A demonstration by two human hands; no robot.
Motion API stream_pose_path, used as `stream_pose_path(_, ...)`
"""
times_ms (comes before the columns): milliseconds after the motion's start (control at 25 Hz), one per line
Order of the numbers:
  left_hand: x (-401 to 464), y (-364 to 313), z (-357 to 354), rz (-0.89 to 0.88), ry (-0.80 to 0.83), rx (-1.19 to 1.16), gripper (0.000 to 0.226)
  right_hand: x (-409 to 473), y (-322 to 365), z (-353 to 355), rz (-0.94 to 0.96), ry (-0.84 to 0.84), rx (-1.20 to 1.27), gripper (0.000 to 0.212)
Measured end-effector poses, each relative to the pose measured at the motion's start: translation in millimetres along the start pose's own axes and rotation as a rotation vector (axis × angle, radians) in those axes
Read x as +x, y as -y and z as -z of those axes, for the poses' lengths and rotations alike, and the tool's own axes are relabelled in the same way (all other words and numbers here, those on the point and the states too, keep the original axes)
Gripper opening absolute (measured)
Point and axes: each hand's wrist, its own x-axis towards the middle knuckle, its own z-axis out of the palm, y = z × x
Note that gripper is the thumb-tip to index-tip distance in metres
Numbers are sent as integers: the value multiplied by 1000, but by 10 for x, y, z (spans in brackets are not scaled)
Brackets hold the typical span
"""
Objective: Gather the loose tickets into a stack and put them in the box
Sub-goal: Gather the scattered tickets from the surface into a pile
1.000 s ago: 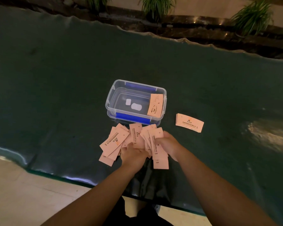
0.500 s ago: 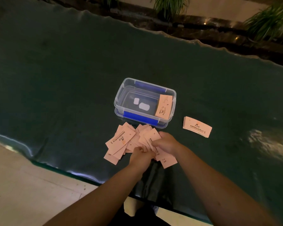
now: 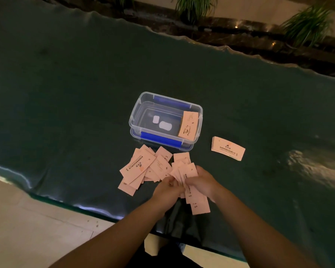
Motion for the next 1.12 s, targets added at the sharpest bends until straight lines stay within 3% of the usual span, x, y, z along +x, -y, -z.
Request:
stream_pose_path(80,13,-4,7,-37,-25,102,32,-37,-38,25,-24,-15,72,34)
stream_pose_path(160,22,-20,43,-69,-112,210,47,-66,-47,56,-49,-35,113,28)
stream_pose_path(320,33,-48,159,26,-260,42,77,-97,21,87,-33,-41,97,49)
stream_pose_path(440,25,-13,178,30,-181,-43,63,-86,169,40,37,-1,57,56)
stream_pose_path(600,53,47,134,-42,-95,-34,33,-48,347,-117,40,33,9,51)
stream_pose_path(800,52,88,236,-132,-86,83,30,-34,399,-180,31,1,-17,46)
stream_pose_path(1000,184,113,729,-357,-519,574,51,-91,359,-115,5,7,3,54)
stream_pose_path(1120,322,70,1035,-296,-651,815,84,-136,369,-122,-10,-9,42,54)
